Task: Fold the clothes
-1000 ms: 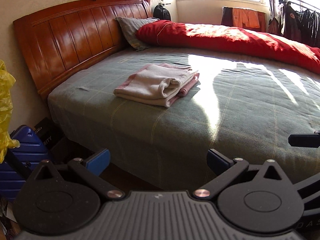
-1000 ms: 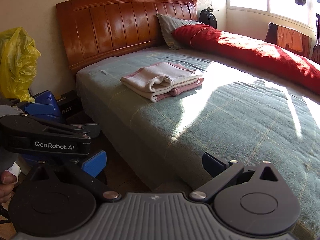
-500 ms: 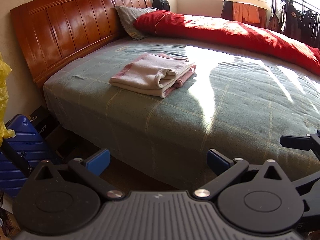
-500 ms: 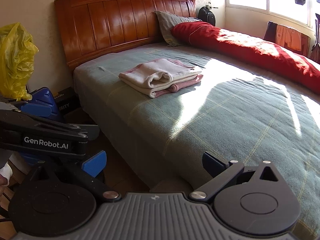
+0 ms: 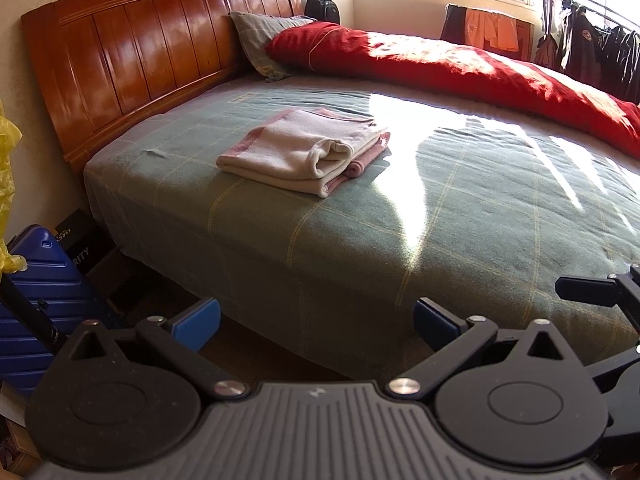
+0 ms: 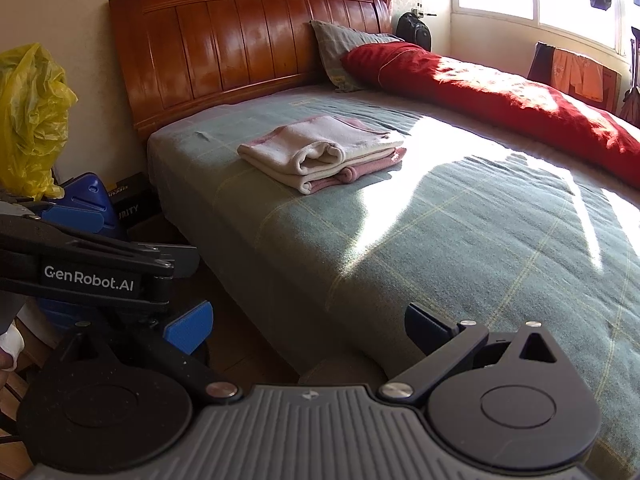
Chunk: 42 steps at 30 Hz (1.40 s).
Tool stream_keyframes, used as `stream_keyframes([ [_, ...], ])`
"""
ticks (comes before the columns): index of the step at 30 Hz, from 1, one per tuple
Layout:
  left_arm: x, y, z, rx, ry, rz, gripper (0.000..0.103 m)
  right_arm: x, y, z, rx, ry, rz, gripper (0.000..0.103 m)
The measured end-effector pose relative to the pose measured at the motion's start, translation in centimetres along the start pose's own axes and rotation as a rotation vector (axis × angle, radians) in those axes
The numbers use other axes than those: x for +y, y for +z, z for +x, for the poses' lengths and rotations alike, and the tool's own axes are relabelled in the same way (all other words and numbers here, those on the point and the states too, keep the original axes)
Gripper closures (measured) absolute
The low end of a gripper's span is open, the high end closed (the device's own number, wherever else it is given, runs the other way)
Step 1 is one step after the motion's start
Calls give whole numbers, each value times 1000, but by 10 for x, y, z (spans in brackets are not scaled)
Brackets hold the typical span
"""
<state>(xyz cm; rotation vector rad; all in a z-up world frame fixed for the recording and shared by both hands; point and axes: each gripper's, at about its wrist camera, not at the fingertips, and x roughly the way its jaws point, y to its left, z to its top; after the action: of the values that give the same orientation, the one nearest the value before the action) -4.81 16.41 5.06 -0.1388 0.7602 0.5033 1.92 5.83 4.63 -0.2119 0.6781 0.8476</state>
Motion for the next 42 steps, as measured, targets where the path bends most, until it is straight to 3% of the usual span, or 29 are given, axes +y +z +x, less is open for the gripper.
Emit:
stream_keyframes([
  [42, -2, -2, 1, -18, -41, -22, 0, -1, -3, -4, -18, 6, 1, 0],
])
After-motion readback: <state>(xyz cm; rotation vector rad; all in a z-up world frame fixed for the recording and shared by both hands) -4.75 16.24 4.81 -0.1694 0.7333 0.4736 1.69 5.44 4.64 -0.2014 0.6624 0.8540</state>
